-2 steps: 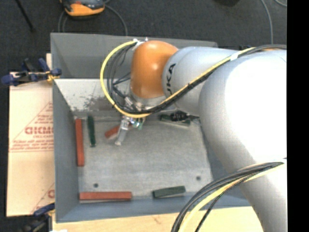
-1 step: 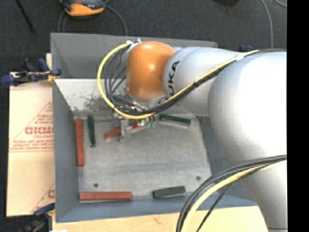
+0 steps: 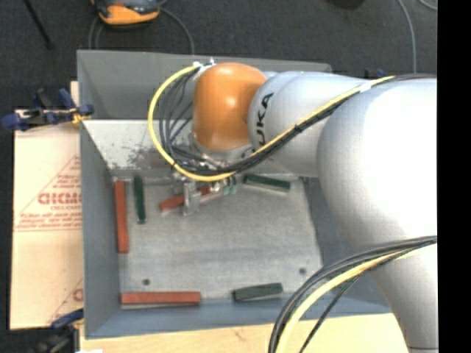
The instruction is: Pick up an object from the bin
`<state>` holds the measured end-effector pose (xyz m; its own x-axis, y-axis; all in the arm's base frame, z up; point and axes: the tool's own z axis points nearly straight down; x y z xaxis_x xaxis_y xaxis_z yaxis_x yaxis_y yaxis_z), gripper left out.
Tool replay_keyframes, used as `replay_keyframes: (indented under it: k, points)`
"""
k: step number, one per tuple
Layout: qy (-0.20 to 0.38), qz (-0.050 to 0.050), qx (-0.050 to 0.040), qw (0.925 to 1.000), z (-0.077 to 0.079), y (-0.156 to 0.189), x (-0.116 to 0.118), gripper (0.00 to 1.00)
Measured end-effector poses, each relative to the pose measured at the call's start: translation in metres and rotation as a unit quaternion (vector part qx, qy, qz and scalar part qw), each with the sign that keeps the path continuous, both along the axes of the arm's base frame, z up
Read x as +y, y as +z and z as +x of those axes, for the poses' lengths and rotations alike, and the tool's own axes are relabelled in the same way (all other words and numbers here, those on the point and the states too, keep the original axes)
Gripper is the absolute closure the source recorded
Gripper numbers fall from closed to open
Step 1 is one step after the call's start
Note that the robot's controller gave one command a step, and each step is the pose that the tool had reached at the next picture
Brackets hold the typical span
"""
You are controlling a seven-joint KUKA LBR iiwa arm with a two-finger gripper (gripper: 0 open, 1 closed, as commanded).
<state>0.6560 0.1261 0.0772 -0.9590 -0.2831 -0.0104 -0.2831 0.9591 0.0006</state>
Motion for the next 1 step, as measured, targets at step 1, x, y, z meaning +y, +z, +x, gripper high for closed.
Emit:
replay_keyframes:
  k: [1]
  points:
    - [0.025,-0.003,0.0069,0.9997,-0.0484,0.0526,-0.0229,1.0]
